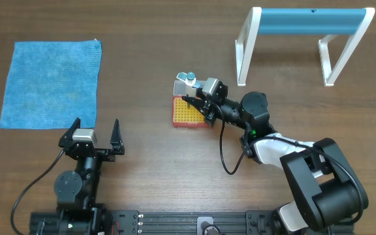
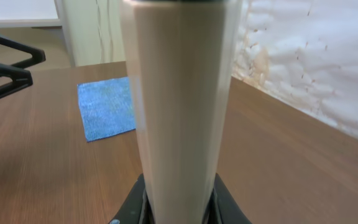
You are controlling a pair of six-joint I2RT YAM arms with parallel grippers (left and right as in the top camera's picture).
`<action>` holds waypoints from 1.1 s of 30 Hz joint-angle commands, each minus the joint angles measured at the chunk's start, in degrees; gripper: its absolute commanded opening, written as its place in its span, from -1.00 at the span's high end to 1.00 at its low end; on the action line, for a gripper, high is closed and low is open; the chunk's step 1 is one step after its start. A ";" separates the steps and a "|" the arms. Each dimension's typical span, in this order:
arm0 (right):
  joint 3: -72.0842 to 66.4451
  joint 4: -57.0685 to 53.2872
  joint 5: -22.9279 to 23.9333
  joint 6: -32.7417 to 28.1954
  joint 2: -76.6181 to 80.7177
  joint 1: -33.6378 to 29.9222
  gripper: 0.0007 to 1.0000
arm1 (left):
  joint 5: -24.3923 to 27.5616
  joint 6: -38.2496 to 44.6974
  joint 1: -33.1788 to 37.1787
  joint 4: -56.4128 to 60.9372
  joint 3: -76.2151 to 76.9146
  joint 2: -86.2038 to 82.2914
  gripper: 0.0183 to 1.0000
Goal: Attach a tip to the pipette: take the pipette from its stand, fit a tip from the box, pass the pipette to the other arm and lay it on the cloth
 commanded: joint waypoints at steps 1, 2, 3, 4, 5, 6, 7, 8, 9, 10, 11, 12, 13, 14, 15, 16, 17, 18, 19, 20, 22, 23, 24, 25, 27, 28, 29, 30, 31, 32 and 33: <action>1.09 0.48 -0.07 -1.05 1.55 0.50 0.85 | 0.02 0.52 -0.17 -0.31 -0.13 -0.22 -1.00; 1.09 0.48 -0.07 -1.05 1.55 0.50 0.85 | 0.02 0.52 -0.17 -0.31 -0.13 -0.22 -1.00; 1.09 0.46 -0.07 -1.03 1.55 0.50 0.85 | 0.00 0.52 -0.17 -0.31 -0.13 -0.22 -1.00; 1.09 0.46 -0.07 -1.03 1.55 0.50 0.85 | 0.02 0.52 -0.17 -0.31 -0.13 -0.22 -1.00; 1.09 0.44 -0.07 -1.05 1.55 0.50 0.85 | 0.02 0.52 -0.17 -0.31 -0.13 -0.22 -1.00; 1.09 0.42 -0.07 -1.07 1.57 0.50 0.85 | 0.02 0.52 -0.17 -0.31 -0.13 -0.22 -1.00; 1.09 0.37 -0.07 -1.92 1.70 0.50 0.85 | 0.02 0.52 -0.17 -0.31 -0.13 -0.22 -1.00; 1.09 0.33 -0.04 -2.40 1.92 0.50 0.85 | 0.02 0.52 -0.17 -0.31 -0.13 -0.22 -1.00; 1.09 0.24 0.20 -2.56 2.19 0.50 0.85 | 0.02 0.52 -0.17 -0.31 -0.13 -0.22 -1.00; 1.09 0.22 0.39 -2.56 2.47 0.50 0.85 | 0.02 0.52 -0.17 -0.31 -0.13 -0.22 -1.00; 1.09 0.22 0.59 -2.58 2.69 0.50 0.85 | 0.00 0.52 -0.17 -0.31 -0.13 -0.22 -1.00; 1.09 0.22 0.59 -2.80 2.93 0.50 0.85 | 0.00 0.52 -0.17 -0.31 -0.13 -0.22 -1.00; 1.09 0.22 0.59 -2.80 3.17 0.50 0.85 | 0.02 0.52 -0.17 -0.31 -0.13 -0.22 -1.00; 1.09 0.20 0.57 -2.80 3.43 0.50 0.85 | 0.02 0.52 -0.17 -0.31 -0.13 -0.22 -1.00; 1.07 -0.02 0.59 -2.80 3.52 0.50 0.85 | 0.02 0.52 -0.17 -0.31 -0.13 -0.22 -1.00; 1.03 -0.02 0.59 -2.95 3.54 0.63 0.85 | 0.02 0.52 -0.17 -0.31 -0.13 -0.22 -1.00; 1.03 -0.02 0.59 -2.95 3.54 0.79 0.85 | 0.02 0.52 -0.17 -0.31 -0.13 -0.22 -1.00; 1.03 -0.11 0.57 -2.95 3.54 0.83 0.85 | 0.02 0.52 -0.17 -0.31 -0.13 -0.22 -1.00; 1.03 -0.31 0.57 -2.95 3.54 0.83 0.85 | 0.00 0.52 -0.17 -0.31 -0.13 -0.22 -1.00; 1.03 -1.25 0.57 -2.95 3.54 0.83 0.85 | 0.02 0.52 -0.17 -0.31 -0.13 -0.22 -1.00; 1.03 -2.60 0.57 -2.97 3.54 0.83 0.85 | 0.02 0.52 -0.17 -0.31 -0.13 -0.22 -0.99; 1.03 -2.78 0.57 -2.97 3.54 0.83 0.85 | 0.02 0.52 -0.17 -0.31 -0.13 -0.22 -1.00; 1.03 -2.73 0.57 -2.97 3.54 0.83 0.85 | 0.02 0.52 -0.17 -0.31 -0.13 -0.22 -1.00; 1.03 -2.73 0.57 -2.97 3.54 0.83 0.85 | 0.02 0.52 -0.17 -0.31 -0.13 -0.22 -1.00; 1.03 -2.67 0.57 -2.97 3.52 0.83 0.85 | 0.02 0.52 -0.17 -0.31 -0.13 -0.22 -1.00; 1.03 -2.54 0.57 -2.95 3.52 0.83 0.85 | 0.00 0.52 -0.17 -0.31 -0.13 -0.22 -0.99; 1.03 -2.56 0.57 -2.97 3.30 0.87 0.85 | 0.02 0.52 -0.17 -0.31 -0.13 -0.22 -1.00; 1.03 -2.56 0.57 -2.97 2.95 0.96 0.85 | 0.00 0.52 -0.17 -0.31 -0.13 -0.22 -1.00; 1.03 -2.56 0.59 -2.97 2.36 1.09 0.85 | 0.02 0.52 -0.17 -0.31 -0.13 -0.22 -1.00; 1.03 -2.56 0.59 -2.97 1.57 1.09 0.85 | 0.02 0.52 -0.17 -0.31 -0.13 -0.22 -1.00; 1.03 -2.56 0.59 -2.97 1.14 1.07 0.84 | 0.02 0.52 -0.17 -0.31 -0.13 -0.22 -1.00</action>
